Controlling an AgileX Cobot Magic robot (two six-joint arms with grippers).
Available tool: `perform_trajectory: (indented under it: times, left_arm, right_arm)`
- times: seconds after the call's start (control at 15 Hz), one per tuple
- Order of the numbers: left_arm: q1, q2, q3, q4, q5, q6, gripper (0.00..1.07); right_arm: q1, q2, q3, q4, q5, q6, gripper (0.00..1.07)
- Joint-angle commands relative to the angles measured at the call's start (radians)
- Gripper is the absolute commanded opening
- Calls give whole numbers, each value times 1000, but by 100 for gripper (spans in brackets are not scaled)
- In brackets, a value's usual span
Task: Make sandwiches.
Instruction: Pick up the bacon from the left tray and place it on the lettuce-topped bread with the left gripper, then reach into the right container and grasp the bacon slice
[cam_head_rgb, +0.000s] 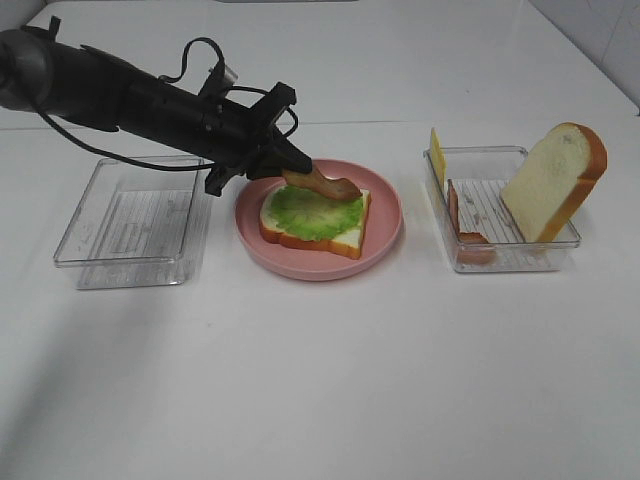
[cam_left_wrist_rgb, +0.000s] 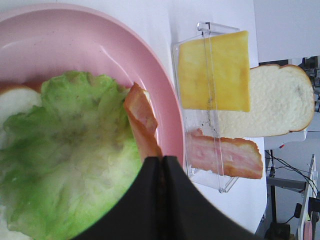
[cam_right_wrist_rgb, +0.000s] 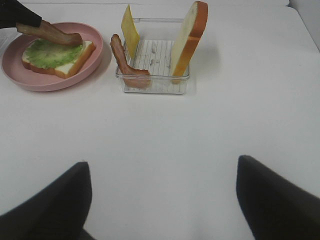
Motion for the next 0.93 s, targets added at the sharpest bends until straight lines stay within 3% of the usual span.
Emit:
perform_trajectory:
  times: [0.07, 0.27, 0.4, 0.53, 0.73, 0.93]
  left_arm:
    - [-5, -1, -9, 68, 14, -81, 14]
    - [-4, -5, -11, 150, 17, -89, 50]
    - [-1, -8, -16, 166, 19, -89, 64]
    - [-1, -28, -17, 209, 14, -89, 65]
    - [-1, -103, -17, 360, -21, -90, 65]
    - [-1, -189, -17, 552, -37, -173, 65]
  right_arm:
    - [-5, -13, 3, 1, -9, -5, 76]
    - [-5, -13, 3, 1, -9, -5, 76]
    - [-5, -13, 3, 1, -9, -5, 76]
    - [-5, -13, 3, 1, -9, -5, 76]
    - [-5, -13, 3, 1, -9, -5, 76]
    - [-5, -13, 3, 1, -9, -5, 76]
